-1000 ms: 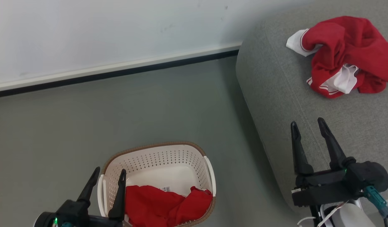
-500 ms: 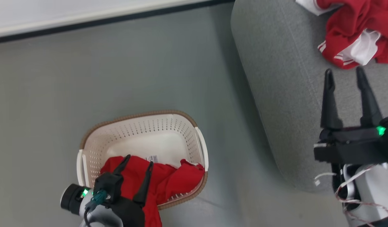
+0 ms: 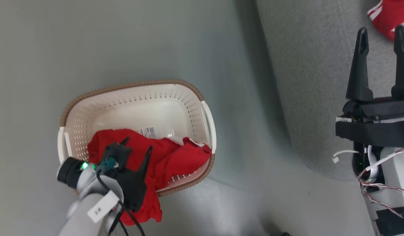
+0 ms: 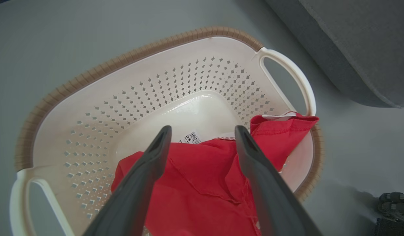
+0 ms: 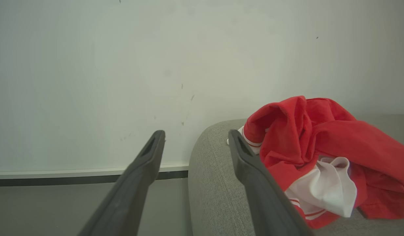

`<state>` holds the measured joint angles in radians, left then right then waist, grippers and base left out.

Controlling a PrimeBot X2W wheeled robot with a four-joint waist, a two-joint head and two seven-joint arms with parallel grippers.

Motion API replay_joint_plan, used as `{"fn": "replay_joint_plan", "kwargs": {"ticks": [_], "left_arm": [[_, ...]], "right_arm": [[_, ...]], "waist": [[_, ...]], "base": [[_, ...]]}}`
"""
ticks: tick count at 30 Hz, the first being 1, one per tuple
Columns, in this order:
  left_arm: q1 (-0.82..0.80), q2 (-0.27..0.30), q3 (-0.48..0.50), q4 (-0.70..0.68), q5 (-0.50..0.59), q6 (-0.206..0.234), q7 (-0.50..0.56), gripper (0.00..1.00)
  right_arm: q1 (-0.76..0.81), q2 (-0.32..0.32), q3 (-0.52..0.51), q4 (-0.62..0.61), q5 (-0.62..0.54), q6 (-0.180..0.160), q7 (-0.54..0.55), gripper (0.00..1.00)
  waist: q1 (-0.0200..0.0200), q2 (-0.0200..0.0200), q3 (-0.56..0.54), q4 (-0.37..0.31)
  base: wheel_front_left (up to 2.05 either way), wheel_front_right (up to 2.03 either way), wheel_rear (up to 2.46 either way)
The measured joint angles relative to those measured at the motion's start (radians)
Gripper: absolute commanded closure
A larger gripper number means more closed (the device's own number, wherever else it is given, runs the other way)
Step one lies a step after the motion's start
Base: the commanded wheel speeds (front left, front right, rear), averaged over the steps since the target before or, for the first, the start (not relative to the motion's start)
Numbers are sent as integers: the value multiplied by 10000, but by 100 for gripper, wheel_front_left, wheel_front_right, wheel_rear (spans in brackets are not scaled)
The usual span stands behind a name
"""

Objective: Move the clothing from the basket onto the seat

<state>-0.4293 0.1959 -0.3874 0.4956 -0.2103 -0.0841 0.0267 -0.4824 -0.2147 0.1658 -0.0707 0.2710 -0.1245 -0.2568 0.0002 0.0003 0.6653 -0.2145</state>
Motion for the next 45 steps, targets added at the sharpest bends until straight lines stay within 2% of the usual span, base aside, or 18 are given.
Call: {"fn": "replay_joint_plan", "kwargs": {"ticks": [7,17,45], "left_arm": [[-865,121,-150,802,322,-113,408,0],[-1605,217,-479,1808,640,-136,909,0],[-3478,863,-1051,3429,1785,-127,1122,0]], "right_arm": [[-468,121,-33,-96,-92,0,-2,0],[-769,372,52,69,-242,0,-2,0],[-1055,1097,481,259,-339,291,-2,0]], "waist": [[0,0,999,-88],[-1,0,1836,-241],[-2,-1,2785,-1070]], "base": [[0,0,0],[0,0,0],[0,0,0]]}}
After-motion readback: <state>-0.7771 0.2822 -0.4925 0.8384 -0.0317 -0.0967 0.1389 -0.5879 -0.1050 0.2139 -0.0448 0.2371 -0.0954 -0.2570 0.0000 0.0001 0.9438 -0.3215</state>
